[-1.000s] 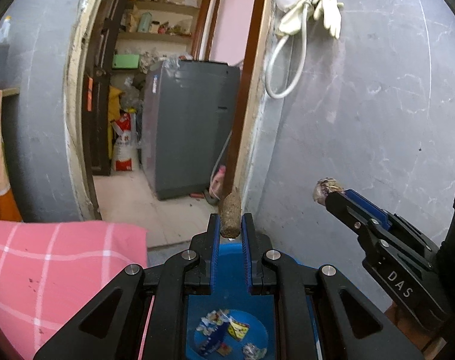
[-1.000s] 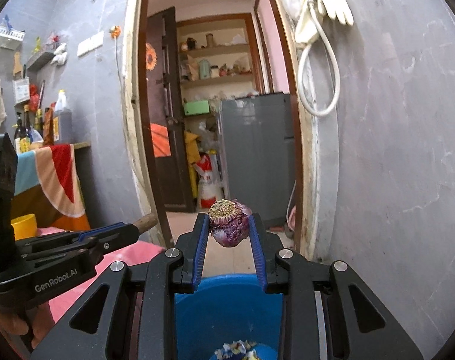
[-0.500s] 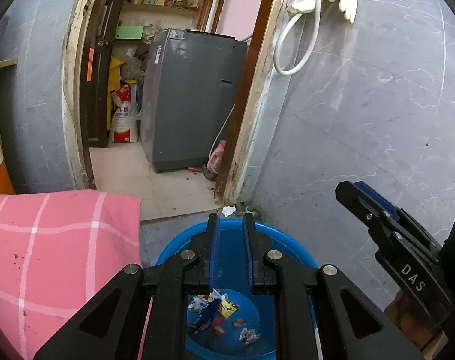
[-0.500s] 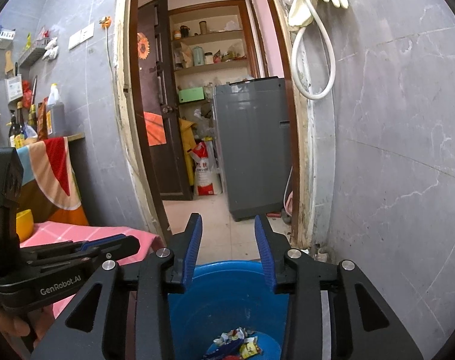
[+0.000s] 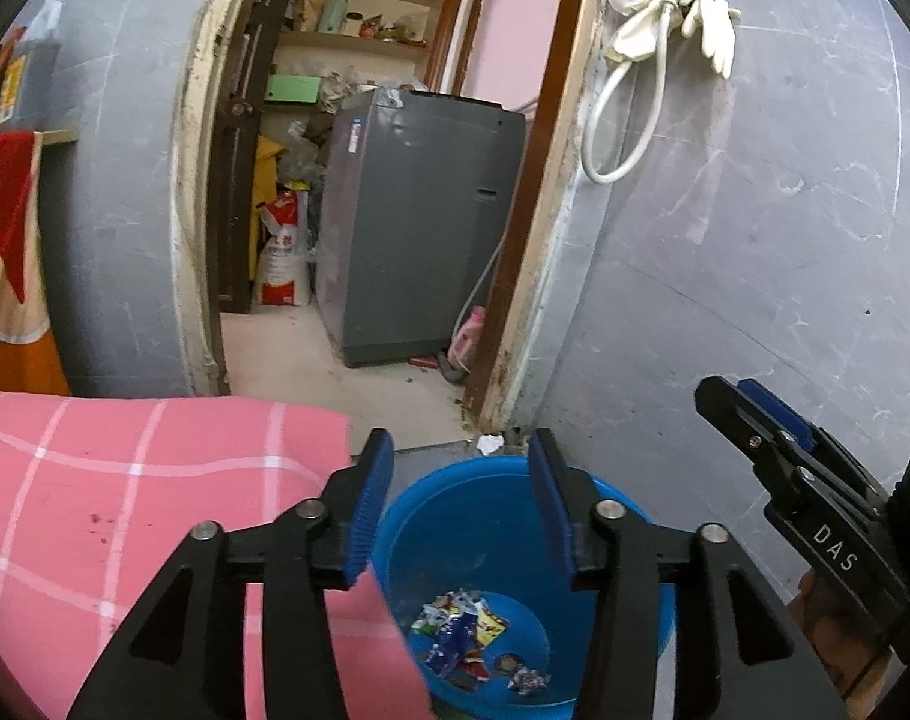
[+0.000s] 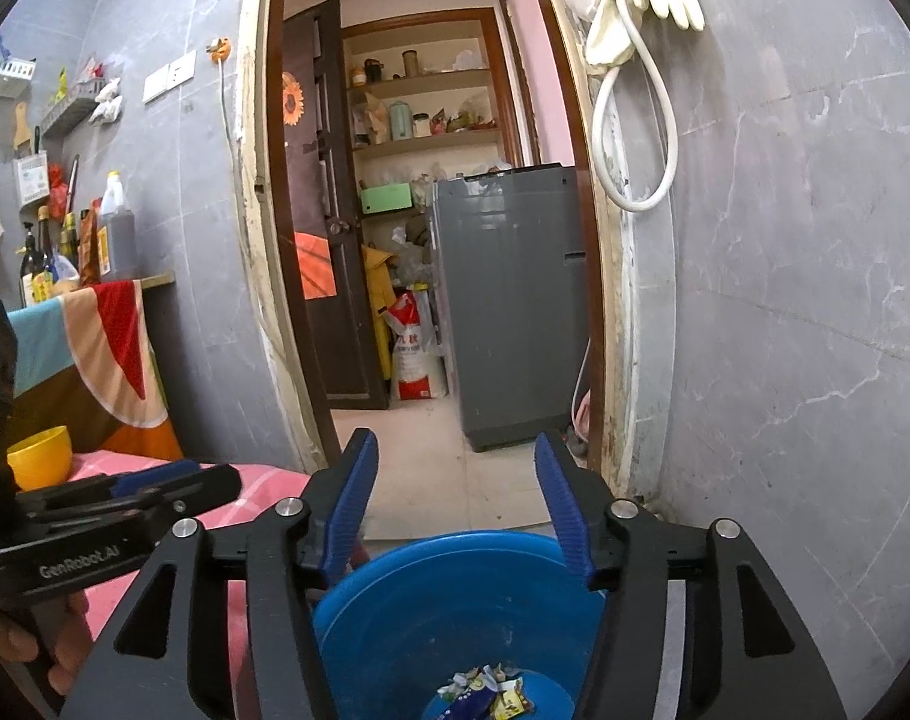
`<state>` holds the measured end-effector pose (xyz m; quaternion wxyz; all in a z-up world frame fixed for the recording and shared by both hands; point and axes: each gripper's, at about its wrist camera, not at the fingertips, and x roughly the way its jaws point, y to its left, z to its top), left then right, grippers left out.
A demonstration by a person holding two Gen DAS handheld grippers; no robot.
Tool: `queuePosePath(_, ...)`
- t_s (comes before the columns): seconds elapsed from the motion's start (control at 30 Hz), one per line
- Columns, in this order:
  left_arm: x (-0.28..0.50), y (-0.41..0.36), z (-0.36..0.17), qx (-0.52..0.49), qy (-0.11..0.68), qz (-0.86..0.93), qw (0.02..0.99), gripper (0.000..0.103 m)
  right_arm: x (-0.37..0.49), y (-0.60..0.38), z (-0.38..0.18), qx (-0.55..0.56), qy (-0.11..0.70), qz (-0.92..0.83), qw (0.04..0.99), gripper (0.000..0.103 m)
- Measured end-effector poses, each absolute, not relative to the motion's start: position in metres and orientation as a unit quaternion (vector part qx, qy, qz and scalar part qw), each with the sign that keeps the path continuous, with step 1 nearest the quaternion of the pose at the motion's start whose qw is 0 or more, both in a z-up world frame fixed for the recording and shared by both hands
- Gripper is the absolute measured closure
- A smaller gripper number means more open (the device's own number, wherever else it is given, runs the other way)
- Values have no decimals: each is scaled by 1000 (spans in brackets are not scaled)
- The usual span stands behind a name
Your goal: Collect trash
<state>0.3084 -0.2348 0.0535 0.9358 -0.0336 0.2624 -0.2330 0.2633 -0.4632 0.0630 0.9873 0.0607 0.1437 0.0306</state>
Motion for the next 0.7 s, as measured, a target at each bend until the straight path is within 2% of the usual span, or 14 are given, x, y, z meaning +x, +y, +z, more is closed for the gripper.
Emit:
queuePosePath(0.1, 304, -223, 55, -41, 253, -216, 942, 38, 260, -461, 64, 63, 139, 26, 988, 29)
queuePosePath(0.2, 299, -211, 55, -49, 246, -202, 947, 21, 256, -459, 64, 65, 139, 24, 988, 26)
queuePosePath(0.3, 293, -201, 55, -51, 240, -192, 950, 12, 249, -458, 64, 68, 137, 23, 988, 20)
queuePosePath(0.43, 280, -190, 56, -52, 229, -184, 955, 6, 237, -455, 65, 69, 131, 23, 989, 15)
queuePosePath(0.6, 259, -179, 60, -51, 216, -181, 958, 4, 216, -450, 69, 69, 115, 27, 991, 0)
queuePosePath(0.7, 244, -173, 65, -49, 206, -182, 960, 3, 207, -446, 72, 63, 115, 24, 991, 0)
